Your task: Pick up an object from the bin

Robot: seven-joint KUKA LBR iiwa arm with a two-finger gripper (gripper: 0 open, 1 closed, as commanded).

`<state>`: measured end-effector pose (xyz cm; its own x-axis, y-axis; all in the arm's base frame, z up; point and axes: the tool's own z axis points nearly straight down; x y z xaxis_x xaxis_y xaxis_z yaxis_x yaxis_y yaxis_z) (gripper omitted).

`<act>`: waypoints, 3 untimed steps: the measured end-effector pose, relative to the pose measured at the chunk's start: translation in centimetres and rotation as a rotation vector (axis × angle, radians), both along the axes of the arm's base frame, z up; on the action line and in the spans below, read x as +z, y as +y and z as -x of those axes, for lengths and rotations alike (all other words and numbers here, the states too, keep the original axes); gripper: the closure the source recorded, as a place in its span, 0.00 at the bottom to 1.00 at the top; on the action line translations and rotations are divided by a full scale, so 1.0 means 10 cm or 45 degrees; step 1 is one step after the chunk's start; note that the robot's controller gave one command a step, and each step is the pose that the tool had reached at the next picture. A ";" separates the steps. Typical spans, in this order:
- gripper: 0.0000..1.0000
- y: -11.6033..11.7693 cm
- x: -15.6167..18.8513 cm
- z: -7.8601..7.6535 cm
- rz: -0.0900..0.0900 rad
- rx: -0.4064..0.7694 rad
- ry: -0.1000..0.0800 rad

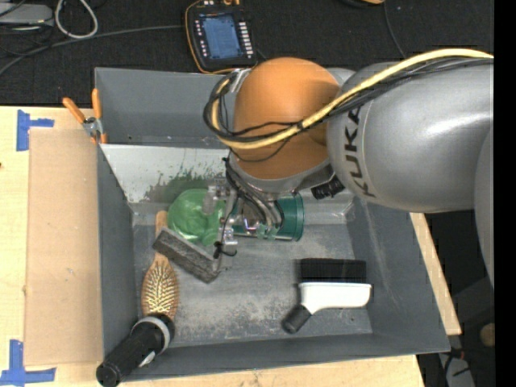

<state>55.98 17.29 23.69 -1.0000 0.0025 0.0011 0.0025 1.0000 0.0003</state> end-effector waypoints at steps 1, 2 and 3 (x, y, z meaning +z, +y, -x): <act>0.00 -0.32 -1.32 -0.09 -0.001 -0.124 0.002; 0.00 -0.16 -0.87 -0.06 -0.002 -0.201 -0.003; 0.00 0.13 -1.42 0.04 0.016 -0.223 0.032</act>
Offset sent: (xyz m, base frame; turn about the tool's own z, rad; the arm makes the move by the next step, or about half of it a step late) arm 0.0060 -0.0133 -0.0769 0.1660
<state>55.54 18.57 9.51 -0.9839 0.1767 0.0250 0.1764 0.9842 -0.0142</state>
